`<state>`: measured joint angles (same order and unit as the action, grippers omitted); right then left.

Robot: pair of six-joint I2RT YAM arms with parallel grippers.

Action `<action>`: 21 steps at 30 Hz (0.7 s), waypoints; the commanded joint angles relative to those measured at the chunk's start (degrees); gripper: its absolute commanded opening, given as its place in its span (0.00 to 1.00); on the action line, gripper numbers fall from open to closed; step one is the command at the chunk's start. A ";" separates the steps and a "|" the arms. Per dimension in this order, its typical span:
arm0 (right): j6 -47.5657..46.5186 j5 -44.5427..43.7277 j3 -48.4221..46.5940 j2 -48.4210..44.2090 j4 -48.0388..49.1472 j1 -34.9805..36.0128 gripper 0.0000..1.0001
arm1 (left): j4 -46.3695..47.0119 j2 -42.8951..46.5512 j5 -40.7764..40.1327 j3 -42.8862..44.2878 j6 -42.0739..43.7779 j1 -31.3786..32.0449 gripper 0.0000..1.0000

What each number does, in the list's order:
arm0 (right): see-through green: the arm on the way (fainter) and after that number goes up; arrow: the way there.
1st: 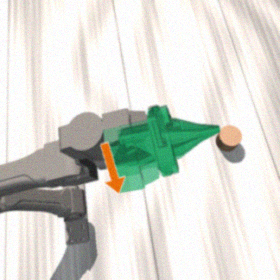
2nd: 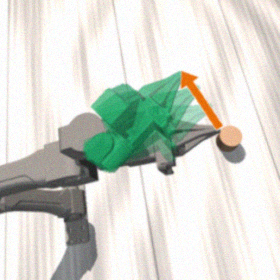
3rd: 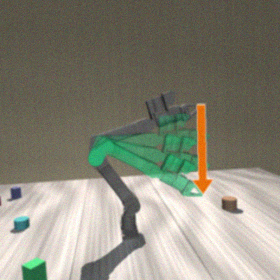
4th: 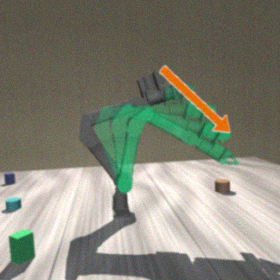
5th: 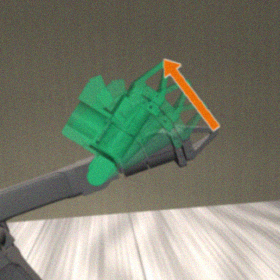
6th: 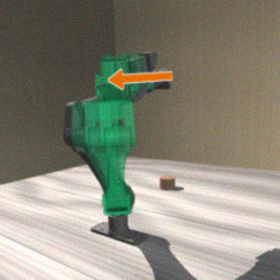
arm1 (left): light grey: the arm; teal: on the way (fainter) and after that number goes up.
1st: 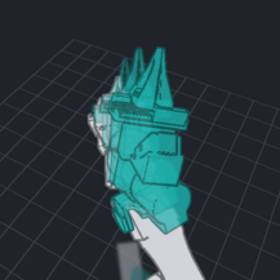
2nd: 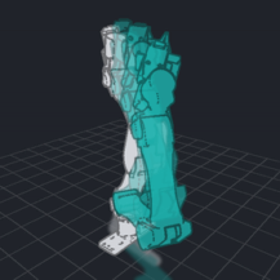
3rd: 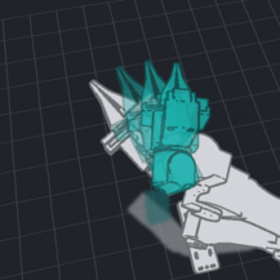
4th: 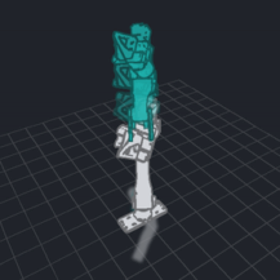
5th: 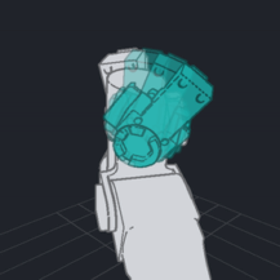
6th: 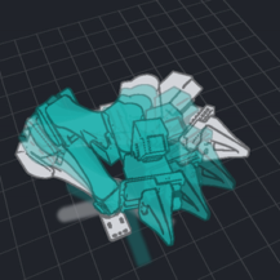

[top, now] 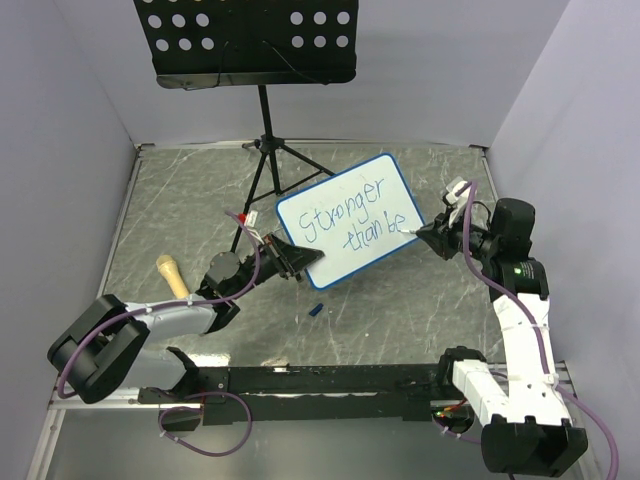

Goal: Write a sentence on the whiteboard

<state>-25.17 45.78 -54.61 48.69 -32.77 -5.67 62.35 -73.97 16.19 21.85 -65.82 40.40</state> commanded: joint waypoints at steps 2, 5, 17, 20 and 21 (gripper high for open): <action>-0.32 -2.80 -0.76 -0.35 1.13 -0.57 0.00 | 10.43 3.49 -0.01 1.18 -0.80 -0.06 0.01; -0.32 -3.50 -1.64 0.27 1.75 -0.57 0.00 | 10.25 4.01 -0.10 0.92 -0.62 -0.06 0.01; 0.29 -2.37 -6.29 1.68 2.19 -0.92 0.00 | 10.25 4.10 0.07 0.04 -0.54 -0.06 0.01; 1.17 -0.96 -7.78 1.41 1.93 -1.01 0.00 | 9.72 4.36 -0.10 -0.14 -0.27 -0.15 0.01; 1.35 -0.78 -8.14 1.41 1.84 -1.01 0.00 | 9.81 4.37 -0.10 -0.22 -0.27 -0.15 0.01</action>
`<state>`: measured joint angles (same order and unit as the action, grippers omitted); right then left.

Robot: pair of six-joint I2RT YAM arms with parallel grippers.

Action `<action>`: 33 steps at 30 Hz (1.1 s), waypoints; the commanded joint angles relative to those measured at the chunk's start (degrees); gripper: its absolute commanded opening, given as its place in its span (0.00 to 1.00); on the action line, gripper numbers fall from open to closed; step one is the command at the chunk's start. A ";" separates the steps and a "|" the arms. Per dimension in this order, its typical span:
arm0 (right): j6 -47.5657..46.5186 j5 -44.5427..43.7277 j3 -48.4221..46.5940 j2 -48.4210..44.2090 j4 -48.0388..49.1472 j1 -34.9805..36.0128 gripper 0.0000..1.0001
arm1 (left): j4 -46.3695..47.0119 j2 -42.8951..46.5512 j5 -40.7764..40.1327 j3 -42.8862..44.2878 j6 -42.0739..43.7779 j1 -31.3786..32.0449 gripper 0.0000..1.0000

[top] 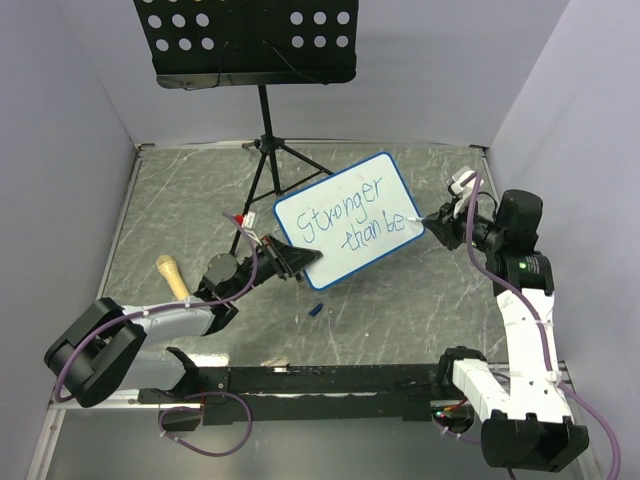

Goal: Write a sentence on the whiteboard

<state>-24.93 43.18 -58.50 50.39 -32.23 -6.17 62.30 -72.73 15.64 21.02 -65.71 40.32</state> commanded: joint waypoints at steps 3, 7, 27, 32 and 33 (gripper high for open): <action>1.46 2.26 -5.48 -0.38 0.85 -0.51 0.00 | 10.12 2.94 0.36 0.52 -0.56 -0.06 0.01; 1.64 2.79 -5.57 -0.47 0.68 -0.51 0.00 | 10.21 2.68 0.71 0.78 -0.47 -0.06 0.01; 1.90 4.54 -4.43 -0.73 1.38 -0.51 0.00 | 9.86 1.80 2.29 1.49 0.50 -0.06 0.01; 1.46 4.81 -3.73 -0.91 1.29 -0.51 0.00 | 10.12 1.98 2.47 1.05 0.50 -0.15 0.01; 1.55 3.85 -3.64 -1.00 1.38 -0.51 0.00 | 10.29 2.15 2.38 0.96 0.59 -0.06 0.01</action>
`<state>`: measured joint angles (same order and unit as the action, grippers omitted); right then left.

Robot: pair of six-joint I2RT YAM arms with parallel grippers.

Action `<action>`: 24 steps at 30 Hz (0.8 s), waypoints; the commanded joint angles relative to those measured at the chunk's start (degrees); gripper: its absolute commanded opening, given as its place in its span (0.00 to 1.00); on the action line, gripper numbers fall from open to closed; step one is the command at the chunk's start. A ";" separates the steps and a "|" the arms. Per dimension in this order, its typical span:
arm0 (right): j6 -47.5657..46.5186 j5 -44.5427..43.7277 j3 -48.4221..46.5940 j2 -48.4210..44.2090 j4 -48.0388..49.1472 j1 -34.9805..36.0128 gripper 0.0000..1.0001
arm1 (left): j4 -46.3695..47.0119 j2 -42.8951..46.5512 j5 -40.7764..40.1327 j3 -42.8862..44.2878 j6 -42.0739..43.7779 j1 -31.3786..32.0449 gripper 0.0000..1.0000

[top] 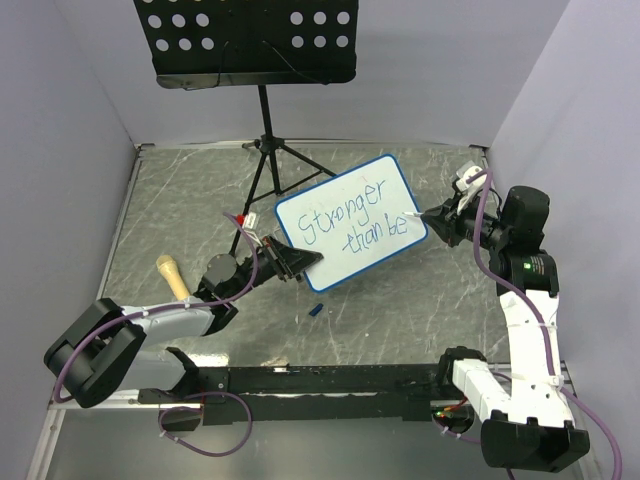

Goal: Write a sentence on the whiteboard

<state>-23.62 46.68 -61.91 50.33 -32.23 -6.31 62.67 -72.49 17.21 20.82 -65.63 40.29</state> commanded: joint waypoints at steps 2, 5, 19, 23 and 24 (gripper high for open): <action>0.15 -0.53 -0.05 -0.76 1.90 -0.55 0.00 | 9.92 2.00 0.98 0.98 0.50 -0.13 0.01; 0.50 -0.80 -0.14 -0.49 2.43 -0.81 0.00 | 9.66 2.18 1.16 1.24 0.59 -0.13 0.01; 0.94 -0.53 -0.67 -0.58 2.61 -1.25 0.00 | 9.48 2.53 1.51 1.07 0.76 -0.13 0.01; 0.94 -0.01 -0.49 -0.75 2.43 -1.25 0.00 | 9.31 3.05 1.25 0.45 0.85 -0.04 0.01; 1.03 -0.01 -0.41 -0.67 2.43 -1.25 0.00 | 9.31 3.14 1.16 0.45 0.76 -0.13 0.01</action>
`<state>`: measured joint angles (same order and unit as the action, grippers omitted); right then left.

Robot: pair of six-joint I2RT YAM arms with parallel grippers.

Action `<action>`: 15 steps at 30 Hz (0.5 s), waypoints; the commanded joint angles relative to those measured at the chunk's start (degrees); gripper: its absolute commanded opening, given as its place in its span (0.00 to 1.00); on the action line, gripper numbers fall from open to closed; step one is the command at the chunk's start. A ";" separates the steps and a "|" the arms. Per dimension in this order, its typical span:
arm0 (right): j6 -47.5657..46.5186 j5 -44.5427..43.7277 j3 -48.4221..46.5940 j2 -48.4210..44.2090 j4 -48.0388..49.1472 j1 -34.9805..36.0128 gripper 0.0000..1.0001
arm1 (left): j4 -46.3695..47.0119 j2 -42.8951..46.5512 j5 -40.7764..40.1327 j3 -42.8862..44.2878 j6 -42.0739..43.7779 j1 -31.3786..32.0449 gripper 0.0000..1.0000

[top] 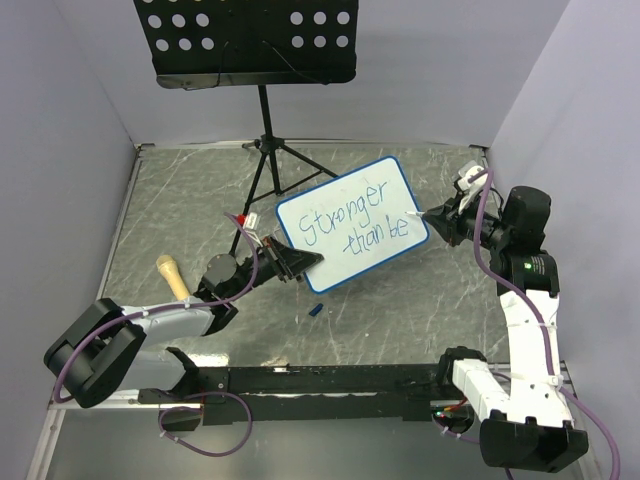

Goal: Write a sentence on the whiteboard

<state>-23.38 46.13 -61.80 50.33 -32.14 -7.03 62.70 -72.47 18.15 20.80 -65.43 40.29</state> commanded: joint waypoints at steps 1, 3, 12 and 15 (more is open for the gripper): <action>0.70 0.63 -0.43 -0.75 2.35 -0.53 0.00 | 9.29 3.29 0.30 0.30 0.65 -0.13 0.01; 0.70 0.80 -0.34 -0.67 2.43 -0.62 0.00 | 9.20 3.47 0.13 0.21 0.74 -0.04 0.01; 0.52 1.59 -0.51 -0.84 2.34 -0.80 0.00 | 8.32 3.47 0.31 0.56 1.27 -0.21 0.01; 0.70 1.95 -0.60 -0.84 2.35 -0.88 0.00 | 7.36 3.91 0.39 0.91 1.88 -0.21 0.01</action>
<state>-23.40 46.59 -61.80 50.33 -32.12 -7.40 62.48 -71.50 18.15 20.14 -65.14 40.29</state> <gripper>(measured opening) 0.190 0.073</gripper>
